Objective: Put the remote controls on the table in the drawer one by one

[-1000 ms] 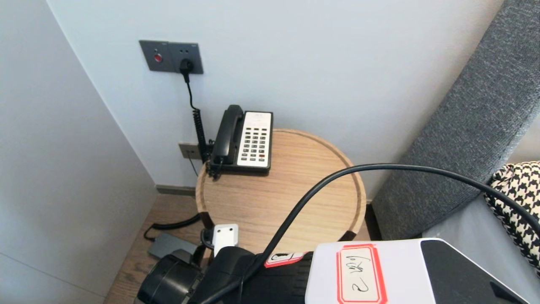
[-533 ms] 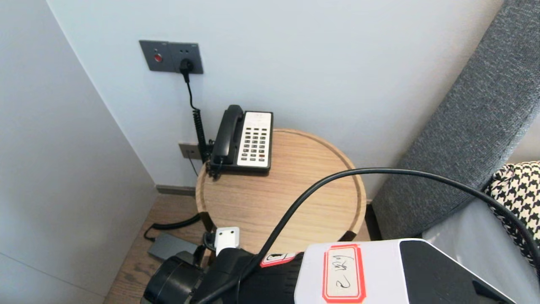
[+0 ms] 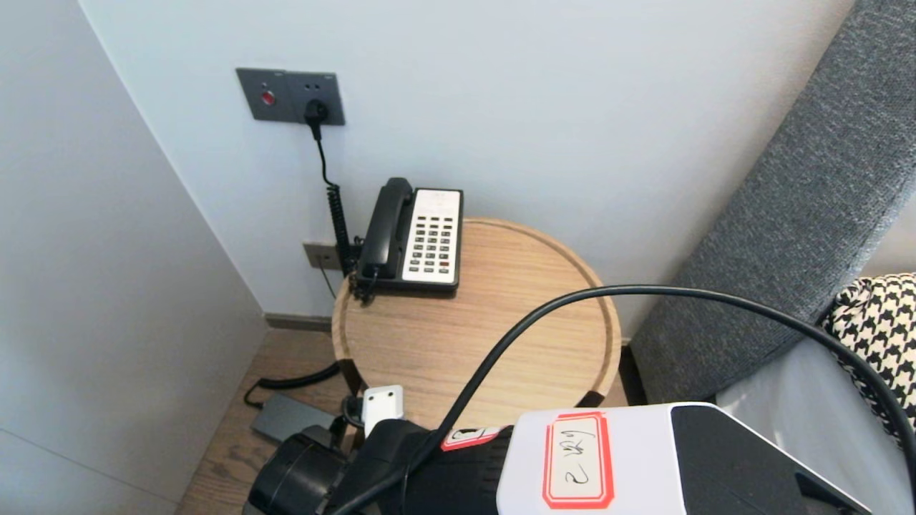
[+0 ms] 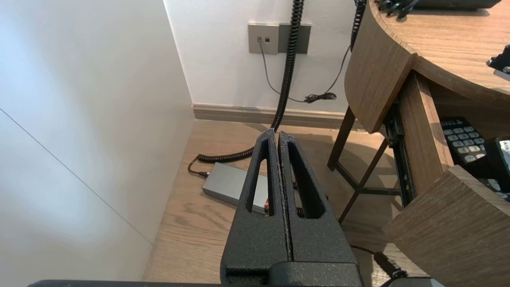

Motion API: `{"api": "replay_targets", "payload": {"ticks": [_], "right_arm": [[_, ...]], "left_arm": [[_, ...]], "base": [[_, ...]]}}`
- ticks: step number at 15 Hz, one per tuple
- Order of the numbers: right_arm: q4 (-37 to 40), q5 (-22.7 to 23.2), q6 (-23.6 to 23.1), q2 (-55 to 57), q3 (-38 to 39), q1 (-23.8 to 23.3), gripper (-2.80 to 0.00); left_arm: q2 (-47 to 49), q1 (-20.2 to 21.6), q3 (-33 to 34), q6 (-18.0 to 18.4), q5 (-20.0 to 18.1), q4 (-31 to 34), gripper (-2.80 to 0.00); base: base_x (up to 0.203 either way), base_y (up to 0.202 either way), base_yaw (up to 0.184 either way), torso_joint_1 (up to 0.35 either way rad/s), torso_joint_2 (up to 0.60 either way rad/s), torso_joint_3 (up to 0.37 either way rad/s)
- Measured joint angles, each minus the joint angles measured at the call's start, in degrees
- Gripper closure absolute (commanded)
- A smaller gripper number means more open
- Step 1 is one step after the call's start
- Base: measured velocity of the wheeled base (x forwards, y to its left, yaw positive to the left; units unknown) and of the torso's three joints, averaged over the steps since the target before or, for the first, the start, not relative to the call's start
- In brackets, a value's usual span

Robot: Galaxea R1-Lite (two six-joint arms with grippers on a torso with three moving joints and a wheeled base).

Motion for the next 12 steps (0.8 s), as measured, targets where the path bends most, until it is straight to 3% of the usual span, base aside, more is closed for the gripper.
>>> {"api": "replay_targets", "payload": {"ticks": [6,7,12], "right_arm": [[0.00,0.34,-0.09,0.12,-0.09,0.09,0.00],[-0.02,0.34,-0.09,0.11,0.07,0.09,-2.80],[0.00,0.34,-0.15,-0.01,0.54,0.09,-2.80]], "left_arm": [[0.00,0.00,0.00,0.02,0.00,0.00,0.00],[0.00,0.00,0.00,0.02,0.00,0.00,0.00],[0.00,0.00,0.00,0.02,0.00,-0.02,0.00]], "base": [[0.000,0.000,0.000,0.000,0.00,0.000],[0.000,0.000,0.000,0.000,0.00,0.000],[0.000,0.000,0.000,0.000,0.00,0.000]]}}
